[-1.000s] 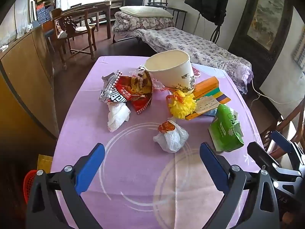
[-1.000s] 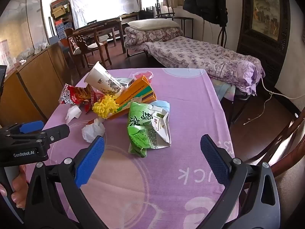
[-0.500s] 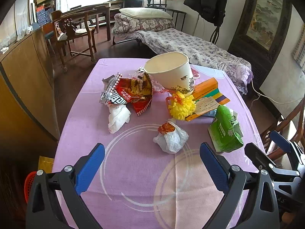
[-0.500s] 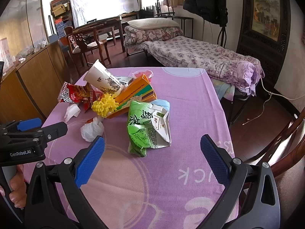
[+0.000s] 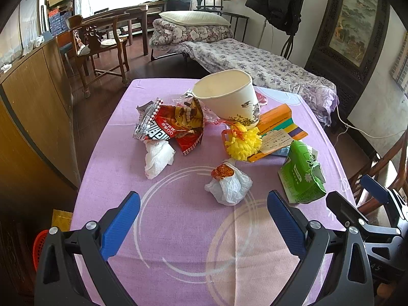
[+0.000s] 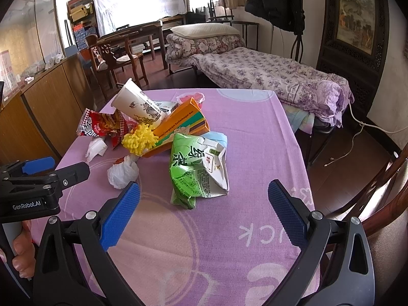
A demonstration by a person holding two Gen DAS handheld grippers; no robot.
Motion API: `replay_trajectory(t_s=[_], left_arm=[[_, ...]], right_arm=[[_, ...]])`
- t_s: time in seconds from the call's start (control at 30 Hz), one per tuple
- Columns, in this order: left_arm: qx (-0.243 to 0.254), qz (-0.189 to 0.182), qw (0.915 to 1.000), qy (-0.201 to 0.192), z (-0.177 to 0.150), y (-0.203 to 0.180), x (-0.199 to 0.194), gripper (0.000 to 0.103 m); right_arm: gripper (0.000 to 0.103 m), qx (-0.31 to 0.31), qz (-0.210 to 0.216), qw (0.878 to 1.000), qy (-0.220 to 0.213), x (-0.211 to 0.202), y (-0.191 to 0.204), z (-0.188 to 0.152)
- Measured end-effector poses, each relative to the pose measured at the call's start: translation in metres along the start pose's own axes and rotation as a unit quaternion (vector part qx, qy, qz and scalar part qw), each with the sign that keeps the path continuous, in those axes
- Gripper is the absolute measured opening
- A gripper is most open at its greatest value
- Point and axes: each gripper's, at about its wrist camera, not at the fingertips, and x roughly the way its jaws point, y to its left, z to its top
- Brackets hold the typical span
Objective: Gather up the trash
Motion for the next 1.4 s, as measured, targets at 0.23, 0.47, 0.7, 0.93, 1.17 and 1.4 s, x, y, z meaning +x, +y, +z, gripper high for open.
replay_trajectory(t_s=[0.23,0.47,0.7,0.93,1.17,1.4], left_arm=[[0.001,0.000,1.0000,0.000,-0.0002,0.0001,0.0000,0.097],[0.001,0.000,1.0000,0.000,-0.0002,0.0002,0.0000,0.097],[0.001,0.000,1.0000,0.000,-0.0004,0.0002,0.0000,0.097],[0.001,0.000,1.0000,0.000,-0.0004,0.0001,0.0001,0.097],[0.001,0.000,1.0000,0.000,-0.0006,-0.0002,-0.0003,0.097],[0.001,0.000,1.0000,0.000,-0.0004,-0.0003,0.0000,0.097]], right_arm=[[0.097,0.000,-0.002,1.000,0.001,-0.0002,-0.0006,-0.0003],[0.096,-0.003,-0.002,1.000,0.005,0.0046,0.0013,-0.0024],[0.097,-0.004,-0.003,1.000,0.006,0.0044,0.0012,-0.0031],[0.097,-0.005,-0.003,1.000,0.006,0.0045,0.0014,-0.0031],[0.097,-0.005,-0.004,1.000,0.007,0.0048,0.0023,-0.0025],[0.097,-0.005,-0.004,1.000,0.007,0.0048,0.0022,-0.0029]])
